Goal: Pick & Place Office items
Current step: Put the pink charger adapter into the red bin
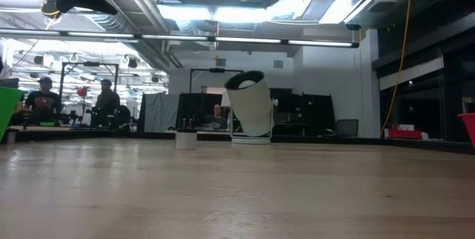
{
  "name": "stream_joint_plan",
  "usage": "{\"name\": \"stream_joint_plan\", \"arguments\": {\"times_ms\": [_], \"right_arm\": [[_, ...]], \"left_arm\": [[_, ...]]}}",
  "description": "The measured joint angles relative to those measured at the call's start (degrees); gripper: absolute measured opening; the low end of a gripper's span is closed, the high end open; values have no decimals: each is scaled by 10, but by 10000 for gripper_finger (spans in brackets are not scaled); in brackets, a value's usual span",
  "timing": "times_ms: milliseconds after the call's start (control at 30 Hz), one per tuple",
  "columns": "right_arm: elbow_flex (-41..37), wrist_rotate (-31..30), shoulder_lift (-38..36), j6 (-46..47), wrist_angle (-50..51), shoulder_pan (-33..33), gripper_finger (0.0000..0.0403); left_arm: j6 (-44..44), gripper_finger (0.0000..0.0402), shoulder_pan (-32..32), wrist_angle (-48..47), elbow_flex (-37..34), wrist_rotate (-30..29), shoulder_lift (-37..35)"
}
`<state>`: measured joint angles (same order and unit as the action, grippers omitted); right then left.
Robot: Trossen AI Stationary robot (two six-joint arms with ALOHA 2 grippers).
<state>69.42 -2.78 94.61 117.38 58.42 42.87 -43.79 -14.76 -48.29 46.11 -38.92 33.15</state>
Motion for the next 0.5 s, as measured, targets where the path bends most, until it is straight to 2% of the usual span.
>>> {"name": "stream_joint_plan", "arguments": {"times_ms": [167,500], "right_arm": [[-32,-36,-3,106,-9,30,128],[-40,-47,-16,112,76,26,128]], "left_arm": [[0,239,0,0,0,9,0],[-4,239,0,-4,0,16,0]]}}
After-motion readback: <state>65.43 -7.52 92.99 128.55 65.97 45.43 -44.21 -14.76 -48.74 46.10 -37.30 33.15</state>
